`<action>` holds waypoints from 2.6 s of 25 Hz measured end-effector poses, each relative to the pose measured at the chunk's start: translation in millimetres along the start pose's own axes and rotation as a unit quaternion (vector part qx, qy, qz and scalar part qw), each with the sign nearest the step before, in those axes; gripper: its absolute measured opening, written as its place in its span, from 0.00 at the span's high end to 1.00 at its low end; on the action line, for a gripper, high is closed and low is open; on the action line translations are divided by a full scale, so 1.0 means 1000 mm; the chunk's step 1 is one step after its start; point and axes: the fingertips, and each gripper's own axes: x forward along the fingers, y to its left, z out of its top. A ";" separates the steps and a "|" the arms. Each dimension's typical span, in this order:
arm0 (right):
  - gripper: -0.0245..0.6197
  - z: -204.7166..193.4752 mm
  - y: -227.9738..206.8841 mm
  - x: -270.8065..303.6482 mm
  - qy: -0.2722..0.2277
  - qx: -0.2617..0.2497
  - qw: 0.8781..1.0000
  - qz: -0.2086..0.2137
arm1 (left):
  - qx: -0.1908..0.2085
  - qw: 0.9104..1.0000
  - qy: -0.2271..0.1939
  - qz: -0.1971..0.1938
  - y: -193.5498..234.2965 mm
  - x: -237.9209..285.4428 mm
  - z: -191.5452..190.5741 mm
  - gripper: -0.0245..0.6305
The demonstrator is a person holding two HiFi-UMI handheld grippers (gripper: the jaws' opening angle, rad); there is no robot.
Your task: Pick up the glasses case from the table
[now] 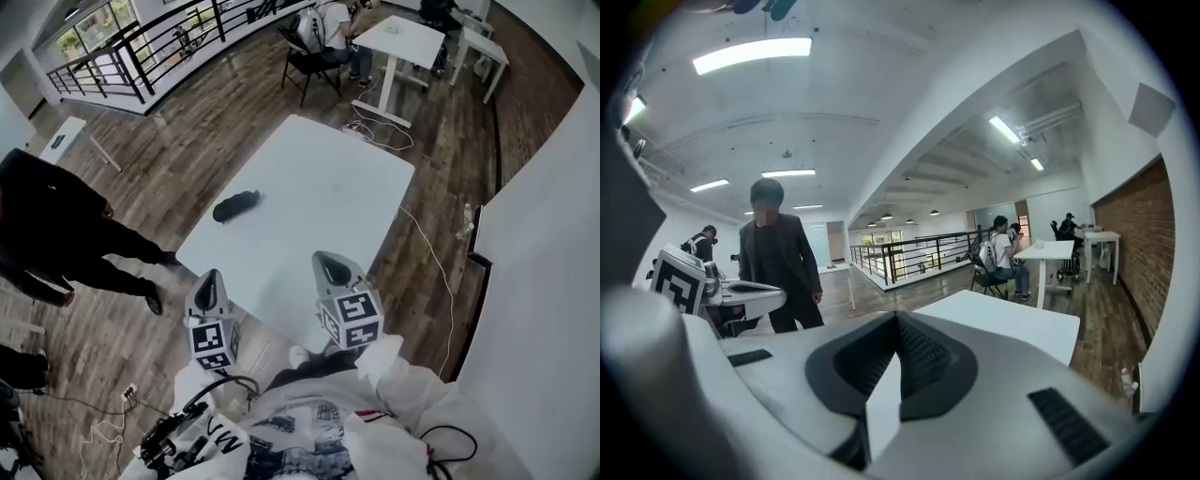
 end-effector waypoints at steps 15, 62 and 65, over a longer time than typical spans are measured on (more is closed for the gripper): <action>0.95 -0.016 -0.066 0.067 0.039 0.035 0.999 -0.015 | 0.081 0.978 0.149 -0.118 -0.013 0.149 -0.060 0.42; 0.96 0.005 -0.061 0.078 0.040 0.031 0.999 0.016 | -0.006 0.995 0.094 -0.037 -0.005 0.113 0.012 0.40; 0.96 0.010 -0.056 0.075 0.039 0.026 0.999 0.019 | -0.011 0.995 0.088 -0.035 -0.006 0.106 0.018 0.40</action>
